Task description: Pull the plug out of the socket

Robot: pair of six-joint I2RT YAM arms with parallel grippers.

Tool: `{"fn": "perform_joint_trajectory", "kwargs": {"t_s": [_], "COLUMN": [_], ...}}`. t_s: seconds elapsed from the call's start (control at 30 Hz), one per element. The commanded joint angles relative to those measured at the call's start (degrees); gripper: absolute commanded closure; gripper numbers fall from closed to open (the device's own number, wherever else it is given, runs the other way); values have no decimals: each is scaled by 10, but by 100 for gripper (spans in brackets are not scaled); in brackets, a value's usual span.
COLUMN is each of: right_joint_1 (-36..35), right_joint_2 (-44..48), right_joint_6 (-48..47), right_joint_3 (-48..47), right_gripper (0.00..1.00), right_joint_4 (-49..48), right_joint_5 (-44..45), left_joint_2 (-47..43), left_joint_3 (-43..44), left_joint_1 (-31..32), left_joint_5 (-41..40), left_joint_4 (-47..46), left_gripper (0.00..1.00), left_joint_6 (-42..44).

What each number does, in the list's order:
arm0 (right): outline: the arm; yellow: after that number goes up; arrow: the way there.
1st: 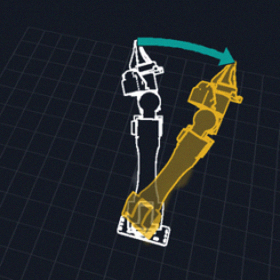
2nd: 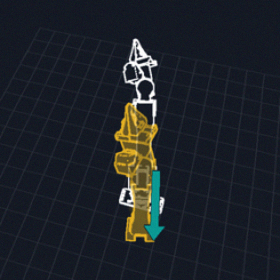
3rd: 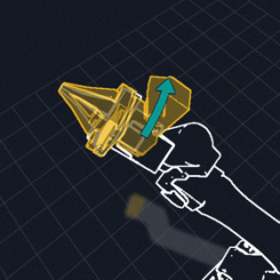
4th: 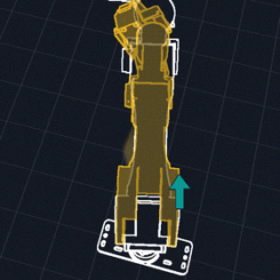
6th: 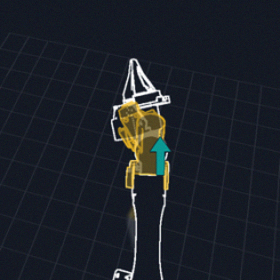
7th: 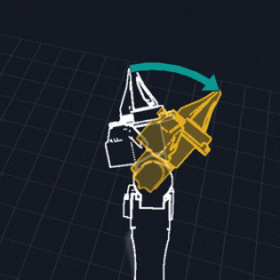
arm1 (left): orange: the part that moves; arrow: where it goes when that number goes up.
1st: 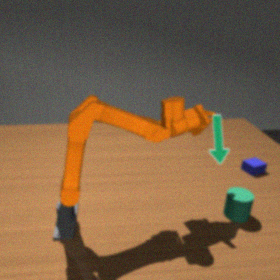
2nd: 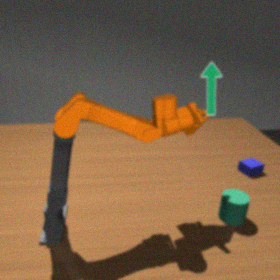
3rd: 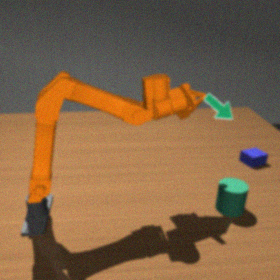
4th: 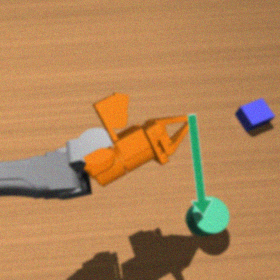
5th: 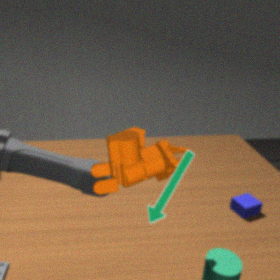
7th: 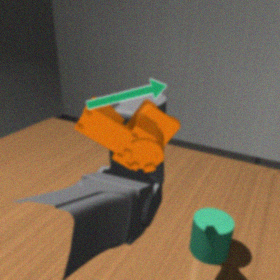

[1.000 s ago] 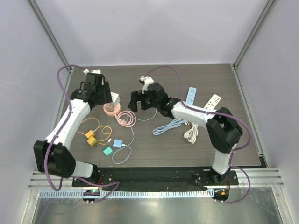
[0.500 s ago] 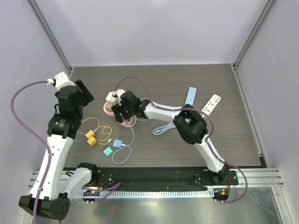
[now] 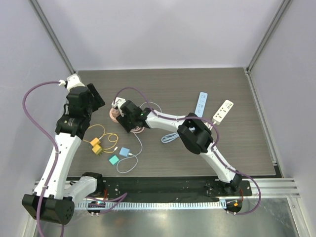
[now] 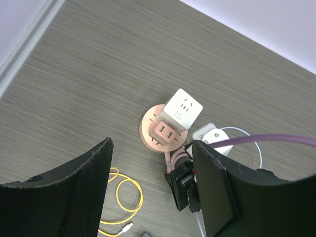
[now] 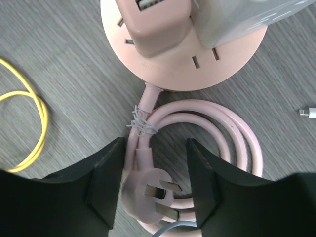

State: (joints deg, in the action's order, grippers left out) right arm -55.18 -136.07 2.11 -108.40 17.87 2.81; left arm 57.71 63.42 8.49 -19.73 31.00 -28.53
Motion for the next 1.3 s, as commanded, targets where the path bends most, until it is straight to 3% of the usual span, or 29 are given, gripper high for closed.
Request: {"fn": "perform_joint_trajectory", "kwargs": {"t_s": [0.0,0.27,0.3,0.53,0.8,1.03,1.27], "right_joint_1": [2,4,6,52,112,172,226], "right_joint_2": [-22,-139,-147,-170,-227,-223,-118], "right_joint_6": [-11,54,76,162,140,119,64], "right_joint_3": [-51,-227,-261,-277,-366,-359,-228], "right_gripper": [44,67,74,95,98,98,99], "right_joint_4": [16,14,9,-121,-170,-183,-91], "right_joint_5": [25,-18,-20,-21,-18,4,52], "left_joint_2": [-1,-8,-8,-7,4,12,26], "left_joint_3": [10,4,5,3,0,0,1], "left_joint_1": [-2,-6,-5,-13,-26,-35,-37], "left_joint_5": [9,6,7,20,46,72,110], "left_joint_4": [-18,-22,-23,-24,-29,-33,-38], "left_gripper": [34,34,34,35,35,35,35], "left_joint_6": [-9,-12,-13,-18,-29,-36,-38]}}
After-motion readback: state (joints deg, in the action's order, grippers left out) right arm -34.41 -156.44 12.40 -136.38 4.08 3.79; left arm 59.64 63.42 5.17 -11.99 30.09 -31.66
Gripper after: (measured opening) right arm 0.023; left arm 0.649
